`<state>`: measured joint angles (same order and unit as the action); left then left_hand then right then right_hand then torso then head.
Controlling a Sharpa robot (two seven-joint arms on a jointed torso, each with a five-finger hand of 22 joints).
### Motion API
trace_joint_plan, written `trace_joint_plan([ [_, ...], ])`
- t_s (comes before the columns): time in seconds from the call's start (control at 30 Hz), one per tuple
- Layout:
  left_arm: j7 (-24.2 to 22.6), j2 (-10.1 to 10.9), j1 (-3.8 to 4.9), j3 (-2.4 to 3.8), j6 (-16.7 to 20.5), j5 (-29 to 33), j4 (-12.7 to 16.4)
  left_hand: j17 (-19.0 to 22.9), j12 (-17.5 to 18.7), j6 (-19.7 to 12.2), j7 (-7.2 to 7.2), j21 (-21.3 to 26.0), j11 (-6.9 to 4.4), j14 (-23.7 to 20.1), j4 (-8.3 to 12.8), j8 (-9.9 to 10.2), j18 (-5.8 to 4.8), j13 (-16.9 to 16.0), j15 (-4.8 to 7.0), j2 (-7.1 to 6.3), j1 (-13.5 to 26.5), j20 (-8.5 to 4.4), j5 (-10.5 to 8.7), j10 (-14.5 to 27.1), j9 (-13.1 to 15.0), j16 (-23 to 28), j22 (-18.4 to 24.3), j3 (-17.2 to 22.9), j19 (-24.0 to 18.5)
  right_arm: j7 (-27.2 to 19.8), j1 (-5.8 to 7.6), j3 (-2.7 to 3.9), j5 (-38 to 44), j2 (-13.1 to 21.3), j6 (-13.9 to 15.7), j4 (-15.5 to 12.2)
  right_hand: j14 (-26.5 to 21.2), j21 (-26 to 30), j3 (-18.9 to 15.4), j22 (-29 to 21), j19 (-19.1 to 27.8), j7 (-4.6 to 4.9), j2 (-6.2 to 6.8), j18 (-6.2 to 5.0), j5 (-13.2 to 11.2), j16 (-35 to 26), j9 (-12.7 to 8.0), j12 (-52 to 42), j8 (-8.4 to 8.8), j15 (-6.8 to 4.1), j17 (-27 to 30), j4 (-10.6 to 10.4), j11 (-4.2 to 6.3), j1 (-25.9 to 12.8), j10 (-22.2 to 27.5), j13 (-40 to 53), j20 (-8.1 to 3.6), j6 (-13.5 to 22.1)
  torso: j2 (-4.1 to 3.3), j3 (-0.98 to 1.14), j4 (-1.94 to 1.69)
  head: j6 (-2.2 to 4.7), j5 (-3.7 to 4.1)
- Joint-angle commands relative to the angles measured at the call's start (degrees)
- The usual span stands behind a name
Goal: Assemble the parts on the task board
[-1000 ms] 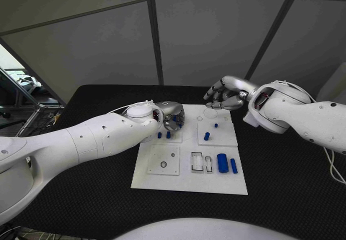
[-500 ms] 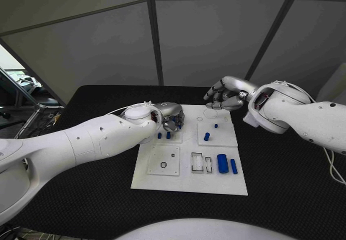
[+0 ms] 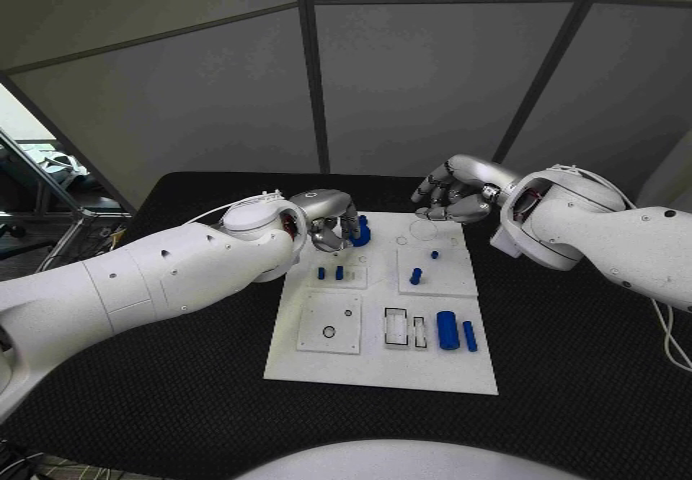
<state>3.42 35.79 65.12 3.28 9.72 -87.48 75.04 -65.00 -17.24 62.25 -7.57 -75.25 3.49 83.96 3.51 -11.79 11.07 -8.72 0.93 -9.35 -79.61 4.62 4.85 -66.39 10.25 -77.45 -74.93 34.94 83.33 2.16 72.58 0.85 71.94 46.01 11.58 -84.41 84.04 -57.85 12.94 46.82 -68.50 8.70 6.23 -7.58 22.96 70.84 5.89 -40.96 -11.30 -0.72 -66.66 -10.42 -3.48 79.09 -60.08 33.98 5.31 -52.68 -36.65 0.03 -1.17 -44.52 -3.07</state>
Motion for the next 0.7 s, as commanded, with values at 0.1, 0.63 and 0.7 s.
trace_joint_plan([
  [0.1,0.8,2.5,-0.26,0.26,-0.4,1.8,1.6,0.1,0.2,0.6,0.03,-0.3,-0.08,1.1,0.1,0.2,-7.43,0.1,0.18,0.13,0.5,-0.03,0.2,-0.5,0.1,-0.1,-3.2,-0.2,0.4,-0.3,0.11,0.04,0.2,0.3,0.2,-0.1,1.0,0.1,0.2,0.0,-0.2,0.02,0.28,-0.67,0.3,-0.3,0.0,0.3,-0.25,-0.23,0.0,-0.2,0.0,-0.1,-0.2,-0.1,-0.1,-0.2,0.02,0.06,-0.07,0.01,-0.14],
  [0.63,1.2,3.8,-1.52,0.36,-1.5,2.9,0.7,0.1,0.6,0.7,0.06,-0.2,-0.08,1.1,0.1,0.4,-7.4,0.1,0.17,0.04,0.9,-0.01,0.18,-0.7,0.0,-0.2,-3.2,-0.4,0.3,-0.4,0.11,0.03,0.2,0.2,0.2,0.1,1.0,0.1,0.2,0.0,-0.2,0.0,0.28,-0.68,0.4,-0.3,0.0,0.3,-0.26,-0.24,0.0,-0.3,0.01,-0.1,-0.3,-0.2,-0.11,-0.2,-0.1,0.01,0.25,0.14,-0.39],
  [0.7,1.1,3.4,-1.71,0.37,-1.6,2.9,0.2,0.1,0.6,0.7,0.06,-0.2,-0.08,1.1,0.1,0.5,-7.4,0.1,0.17,0.03,0.9,-0.01,0.17,-0.7,-0.1,-0.2,-3.2,-0.4,0.3,-0.4,0.11,0.03,0.2,0.1,0.2,0.0,1.0,0.1,0.2,0.0,-0.2,0.0,0.28,-0.68,0.4,-0.3,0.0,0.3,-0.26,-0.24,0.0,-0.3,0.01,-0.1,-0.3,-0.2,-0.11,-0.2,-0.11,0.01,0.26,0.06,-0.38],
])
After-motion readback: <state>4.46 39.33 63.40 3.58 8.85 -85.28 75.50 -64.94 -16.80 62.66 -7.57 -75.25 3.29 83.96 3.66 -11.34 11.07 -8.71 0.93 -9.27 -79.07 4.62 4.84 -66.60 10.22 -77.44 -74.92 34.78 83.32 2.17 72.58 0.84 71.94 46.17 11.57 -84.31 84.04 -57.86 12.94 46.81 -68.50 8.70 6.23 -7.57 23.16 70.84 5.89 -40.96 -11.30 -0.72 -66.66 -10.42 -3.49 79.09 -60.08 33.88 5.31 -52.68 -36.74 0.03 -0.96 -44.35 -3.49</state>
